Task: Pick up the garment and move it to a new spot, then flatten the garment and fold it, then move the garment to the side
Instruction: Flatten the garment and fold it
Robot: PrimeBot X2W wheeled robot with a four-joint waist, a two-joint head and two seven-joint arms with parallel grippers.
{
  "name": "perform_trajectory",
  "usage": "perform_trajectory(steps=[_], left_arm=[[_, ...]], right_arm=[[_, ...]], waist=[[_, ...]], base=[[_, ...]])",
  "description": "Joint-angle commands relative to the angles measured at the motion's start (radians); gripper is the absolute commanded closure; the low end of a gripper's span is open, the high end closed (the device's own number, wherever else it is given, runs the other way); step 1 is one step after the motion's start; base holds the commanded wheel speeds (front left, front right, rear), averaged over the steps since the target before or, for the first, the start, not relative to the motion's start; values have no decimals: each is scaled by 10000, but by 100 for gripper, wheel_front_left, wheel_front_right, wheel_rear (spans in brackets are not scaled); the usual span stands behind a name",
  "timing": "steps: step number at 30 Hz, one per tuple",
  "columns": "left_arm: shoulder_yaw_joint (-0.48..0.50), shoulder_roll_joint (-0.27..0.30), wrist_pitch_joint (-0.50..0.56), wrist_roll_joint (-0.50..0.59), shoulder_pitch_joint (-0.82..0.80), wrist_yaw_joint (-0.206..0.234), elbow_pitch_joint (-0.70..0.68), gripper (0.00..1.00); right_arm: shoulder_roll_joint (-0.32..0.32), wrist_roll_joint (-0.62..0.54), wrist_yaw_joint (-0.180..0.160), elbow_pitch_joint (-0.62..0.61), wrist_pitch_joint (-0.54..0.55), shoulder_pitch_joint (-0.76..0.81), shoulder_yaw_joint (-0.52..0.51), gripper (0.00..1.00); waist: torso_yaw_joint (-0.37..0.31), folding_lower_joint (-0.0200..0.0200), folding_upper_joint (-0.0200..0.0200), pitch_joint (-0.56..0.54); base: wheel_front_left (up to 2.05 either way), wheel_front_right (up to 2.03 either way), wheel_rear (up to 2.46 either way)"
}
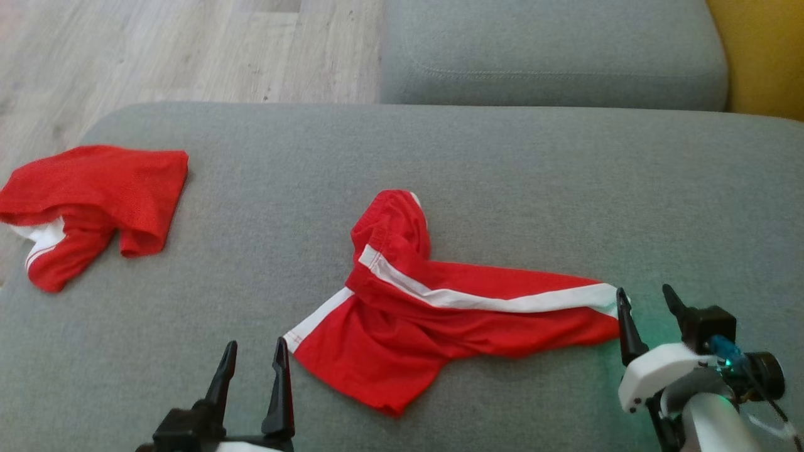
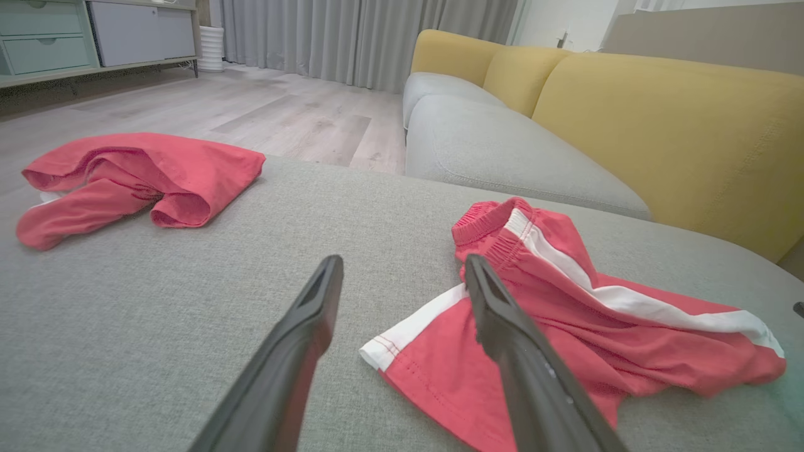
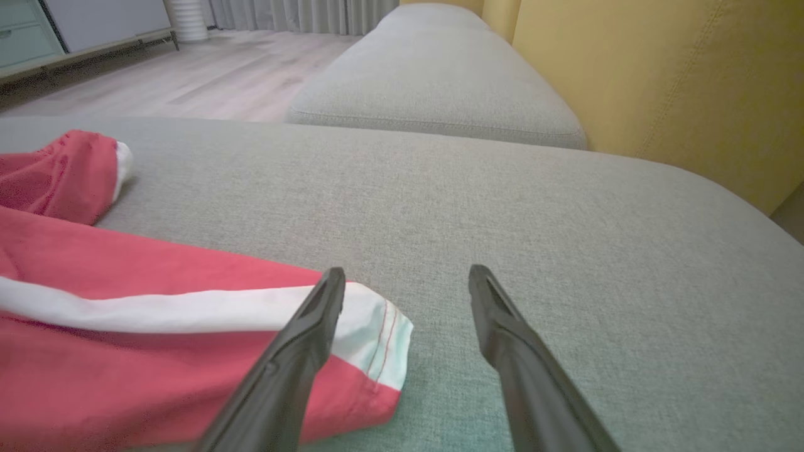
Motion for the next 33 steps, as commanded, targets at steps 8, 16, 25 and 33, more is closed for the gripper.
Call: perform_trajectory(steps=[8, 16, 25, 33], left_arm=[[405, 263, -211, -269, -330, -278, -104, 0], [566, 273, -307, -447, -20, -269, 13, 0], [683, 279, -363, -603, 154, -294, 286, 0], [661, 276, -380, -611, 122, -309, 361, 0]], right_arm=[[-53, 1063, 40, -2063, -245, 1061, 1074, 0], [-53, 1763, 40, -3308, 137, 1926, 1691, 0], [-53, 2009, 40, -4090, 560, 2295, 1981, 0], [-53, 2000, 40, -4438, 685, 2381, 1970, 0]], waist=[[-357, 0, 0, -429], [-525, 0, 0, -622], [-555, 0, 0, -719], [-549, 0, 0, -663]], base=[[0, 0, 0], [0, 0, 0], [0, 0, 0], [0, 0, 0]])
